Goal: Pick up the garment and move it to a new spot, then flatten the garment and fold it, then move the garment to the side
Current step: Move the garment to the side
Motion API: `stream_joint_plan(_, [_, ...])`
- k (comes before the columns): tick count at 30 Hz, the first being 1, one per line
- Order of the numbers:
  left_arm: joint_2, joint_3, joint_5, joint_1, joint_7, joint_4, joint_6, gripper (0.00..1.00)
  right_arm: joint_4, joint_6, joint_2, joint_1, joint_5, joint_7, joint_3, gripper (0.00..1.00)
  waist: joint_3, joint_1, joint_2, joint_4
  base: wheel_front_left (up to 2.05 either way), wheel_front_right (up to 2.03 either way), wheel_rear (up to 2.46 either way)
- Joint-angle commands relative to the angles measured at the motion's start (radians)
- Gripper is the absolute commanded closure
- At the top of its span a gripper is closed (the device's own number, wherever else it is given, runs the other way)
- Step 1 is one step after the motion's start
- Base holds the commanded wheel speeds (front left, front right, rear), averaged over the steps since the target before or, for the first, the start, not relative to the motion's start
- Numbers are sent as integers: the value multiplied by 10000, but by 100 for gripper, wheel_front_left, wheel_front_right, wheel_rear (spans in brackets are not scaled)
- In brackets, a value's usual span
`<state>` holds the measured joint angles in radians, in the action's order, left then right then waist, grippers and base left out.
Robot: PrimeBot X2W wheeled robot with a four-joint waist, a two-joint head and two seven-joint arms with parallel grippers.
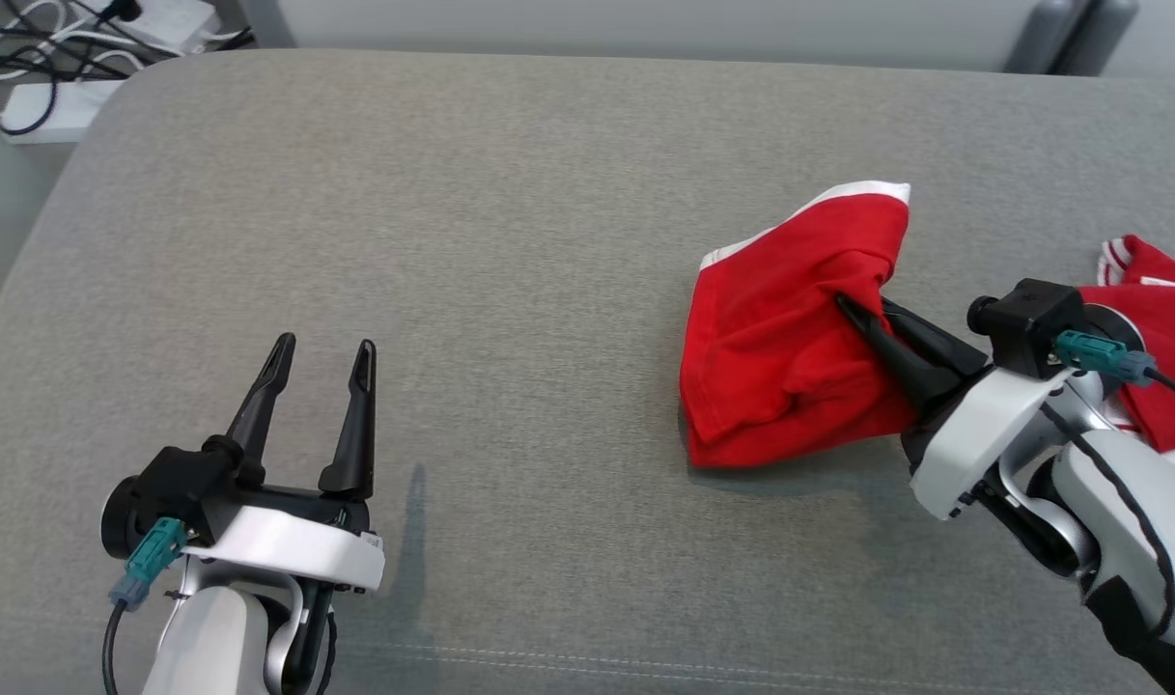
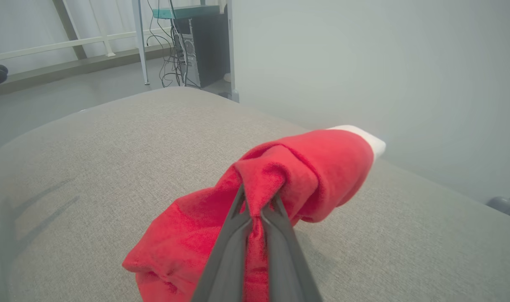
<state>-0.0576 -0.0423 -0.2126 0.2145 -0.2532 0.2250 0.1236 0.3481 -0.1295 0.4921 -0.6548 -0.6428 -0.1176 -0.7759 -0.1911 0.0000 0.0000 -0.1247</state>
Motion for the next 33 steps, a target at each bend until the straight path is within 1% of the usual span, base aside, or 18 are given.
stream_joint_plan(1, [-222,330,87,436,-86,-320,69,0,-299,-12,175,268,-32,87,85,100,-156,0,0,543,0,0,0])
stream_joint_plan(5, [-382,314,124,542,-86,-417,69,0,-1117,-12,614,561,-22,400,703,100,-317,0,0,1423,0,0,0])
stream_joint_plan(10, [-522,260,135,671,-86,-519,70,0,-2129,-12,898,903,-275,844,1485,100,-533,0,0,2381,0,0,0])
stream_joint_plan(12, [-549,229,126,741,-86,-551,70,0,-2414,-12,1041,863,-271,1031,1678,100,-632,0,0,2653,0,0,0])
stream_joint_plan(15, [-535,148,107,906,-86,-598,70,0,-2734,-12,1111,583,-453,1316,1756,100,-804,0,0,2848,0,0,0])
stream_joint_plan(18, [-484,-35,103,1114,-86,-598,70,0,-2892,-12,1220,8,-790,1665,1565,100,-973,0,0,2830,0,0,0])
stream_joint_plan(22, [-445,-349,79,1412,-86,-540,70,0,-2829,-12,1741,-947,-1352,2188,1093,100,-1215,0,0,2580,0,0,0])
stream_joint_plan(25, [-446,-496,-10,1619,-86,-494,70,0,-2637,-12,2453,-1417,-1936,2665,808,100,-1395,0,0,2304,0,0,0])
stream_joint_plan(28, [-395,-552,-53,1721,-86,-509,70,0,-2308,-12,3332,-1584,-2483,3038,733,100,-1594,0,0,2034,0,0,0])
stream_joint_plan(30, [-374,-555,-61,1775,-86,-543,70,0,-2163,-12,4004,-1667,-2578,3157,536,100,-1753,0,0,1900,0,0,0])
stream_joint_plan(32, [-379,-550,-51,1825,-86,-562,70,0,-1680,-12,4565,-1691,-2678,3254,488,100,-1910,0,0,1810,0,0,0])
stream_joint_plan(33, [-386,-555,-64,1863,-86,-579,70,0,-1345,-12,4732,-1678,-2782,3262,531,100,-1985,0,0,1769,0,0,0])
